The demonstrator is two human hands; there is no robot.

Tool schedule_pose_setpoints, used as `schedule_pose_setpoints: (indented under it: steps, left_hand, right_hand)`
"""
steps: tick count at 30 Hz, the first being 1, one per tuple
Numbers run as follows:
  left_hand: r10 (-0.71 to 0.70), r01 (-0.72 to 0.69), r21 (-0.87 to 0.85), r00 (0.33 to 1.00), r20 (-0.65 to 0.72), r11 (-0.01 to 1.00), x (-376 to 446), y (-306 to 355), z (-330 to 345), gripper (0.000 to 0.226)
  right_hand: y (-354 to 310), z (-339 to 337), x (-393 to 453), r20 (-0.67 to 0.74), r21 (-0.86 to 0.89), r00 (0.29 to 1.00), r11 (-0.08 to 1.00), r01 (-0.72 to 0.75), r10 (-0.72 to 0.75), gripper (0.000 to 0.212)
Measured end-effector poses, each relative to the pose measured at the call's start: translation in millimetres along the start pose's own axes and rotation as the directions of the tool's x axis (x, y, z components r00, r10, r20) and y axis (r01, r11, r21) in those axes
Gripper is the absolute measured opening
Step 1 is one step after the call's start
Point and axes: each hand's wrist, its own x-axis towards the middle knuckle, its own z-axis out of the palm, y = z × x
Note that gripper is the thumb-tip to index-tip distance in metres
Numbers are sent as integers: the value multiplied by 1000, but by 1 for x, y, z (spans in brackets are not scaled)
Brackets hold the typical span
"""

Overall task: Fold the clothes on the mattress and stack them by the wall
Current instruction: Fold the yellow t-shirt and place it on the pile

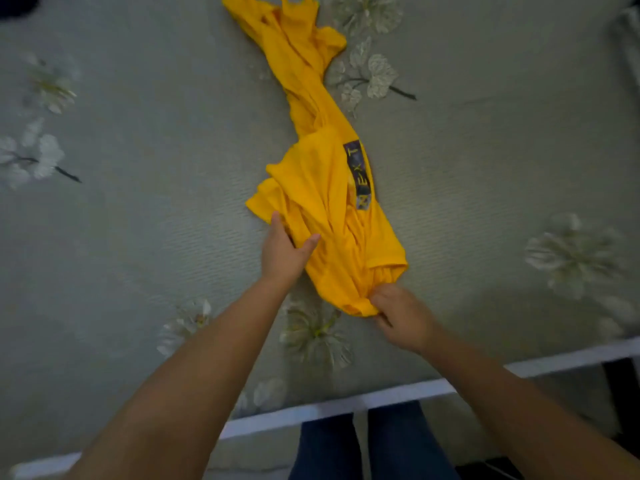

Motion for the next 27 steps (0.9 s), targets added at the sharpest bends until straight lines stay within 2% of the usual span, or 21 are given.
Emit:
schedule_pose_setpoints:
  steps: [1, 3, 5, 6, 8, 9, 10, 13, 14, 15, 17, 20, 23, 25, 27]
  left_hand:
    - [-31, 31, -10, 999, 9, 999, -12, 3, 14, 72]
    - [-42, 42, 28, 999, 20, 999, -40, 1, 42, 44]
    - [-15, 8, 111, 998, 62, 994, -70, -10, 60, 19]
    - [-13, -5, 171, 995, 101, 985, -84, -19, 65, 15]
    - [-57, -21, 340, 974, 217, 940, -109, -40, 66, 23]
    - [-97, -35, 430, 955, 282, 902, -120, -48, 65, 29]
    - [-131, -61, 502, 932, 338, 863, -129, -54, 63, 32]
    - [-217, -190, 667, 851, 478, 720, -143, -62, 54, 28]
    - [-255, -214, 704, 829, 498, 677, -144, -60, 51, 27]
    - [-281, -226, 732, 819, 500, 643, -144, -57, 47, 26]
    - [-230, -249, 761, 857, 461, 599, -140, -42, 44, 34]
    - [98, -342, 701, 926, 364, 626, -124, 2, 53, 31]
    - [405, -513, 528, 858, 315, 677, -95, 47, 81, 39]
    - [468, -605, 547, 796, 384, 579, -76, 69, 102, 53]
    - [414, -631, 635, 774, 479, 446, -62, 78, 120, 50]
  right_hand:
    - [2, 3, -23, 115, 69, 993, 997, -42, 34, 26]
    - [8, 4, -63, 247, 170, 955, 963, -208, 163, 44]
    - [16, 4, -90, 183, 227, 899, 873, -432, 397, 46]
    - [20, 5, -98, 53, 220, 880, 854, -471, 472, 40]
    - [23, 9, -106, -158, 187, 784, 798, -573, 601, 41]
    - [22, 12, -107, -193, 202, 721, 746, -635, 666, 47]
    - [20, 18, -108, -181, 231, 664, 688, -688, 725, 49]
    - [14, 31, -107, -136, 443, 566, 560, -700, 813, 15]
    - [15, 32, -107, -120, 536, 551, 521, -665, 826, 25]
    - [18, 30, -108, -94, 616, 548, 481, -624, 831, 32]
    - [24, 20, -113, -46, 706, 585, 441, -554, 810, 30]
    - [39, -3, -126, 1, 721, 657, 454, -523, 754, 20]
    - [54, -18, -139, 36, 717, 698, 468, -516, 715, 22]
    - [65, -24, -148, 37, 663, 724, 525, -534, 689, 30]
    - [73, -28, -157, 53, 558, 758, 610, -562, 650, 41]
